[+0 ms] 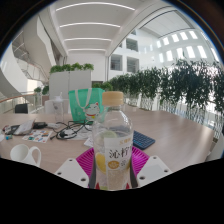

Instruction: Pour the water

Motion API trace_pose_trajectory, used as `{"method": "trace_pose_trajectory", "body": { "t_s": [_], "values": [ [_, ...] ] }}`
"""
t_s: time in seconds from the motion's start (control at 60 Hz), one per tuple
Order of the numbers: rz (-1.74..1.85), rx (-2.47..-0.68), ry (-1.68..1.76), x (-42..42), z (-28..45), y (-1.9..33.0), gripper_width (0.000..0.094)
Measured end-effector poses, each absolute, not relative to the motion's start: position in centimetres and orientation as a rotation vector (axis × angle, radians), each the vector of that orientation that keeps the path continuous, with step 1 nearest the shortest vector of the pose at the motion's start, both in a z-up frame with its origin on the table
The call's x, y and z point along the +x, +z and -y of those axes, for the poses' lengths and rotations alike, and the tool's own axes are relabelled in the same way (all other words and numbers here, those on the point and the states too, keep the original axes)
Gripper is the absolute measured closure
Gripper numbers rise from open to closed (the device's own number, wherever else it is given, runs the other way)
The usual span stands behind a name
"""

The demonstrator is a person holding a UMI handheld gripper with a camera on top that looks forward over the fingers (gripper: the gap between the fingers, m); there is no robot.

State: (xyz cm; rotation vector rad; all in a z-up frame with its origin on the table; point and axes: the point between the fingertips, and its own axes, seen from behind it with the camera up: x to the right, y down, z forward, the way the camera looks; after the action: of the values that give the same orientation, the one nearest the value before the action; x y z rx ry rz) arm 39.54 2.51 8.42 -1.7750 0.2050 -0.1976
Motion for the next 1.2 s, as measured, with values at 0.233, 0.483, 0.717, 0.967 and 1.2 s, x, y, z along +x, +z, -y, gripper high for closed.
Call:
{"method": "trace_pose_trajectory", "body": {
  "t_s": [0.233, 0.483, 0.717, 0.967, 1.2],
  "values": [
    [-0.237, -1.722, -0.167, 39.1, -2.4, 8.6, 0.0444],
    [-0.273, -1.845, -0.153, 38.4, 0.3, 7.5, 0.0253],
    [-0.296, -1.901, -0.150, 35.9, 6.3, 9.2, 0.0108],
    [-0.383, -1.927, -0.181, 28.7, 18.2, 14.1, 0.0107],
    [-0.399, -1.908, -0.238, 20.3, 29.0, 21.3, 0.0106]
  ]
}}
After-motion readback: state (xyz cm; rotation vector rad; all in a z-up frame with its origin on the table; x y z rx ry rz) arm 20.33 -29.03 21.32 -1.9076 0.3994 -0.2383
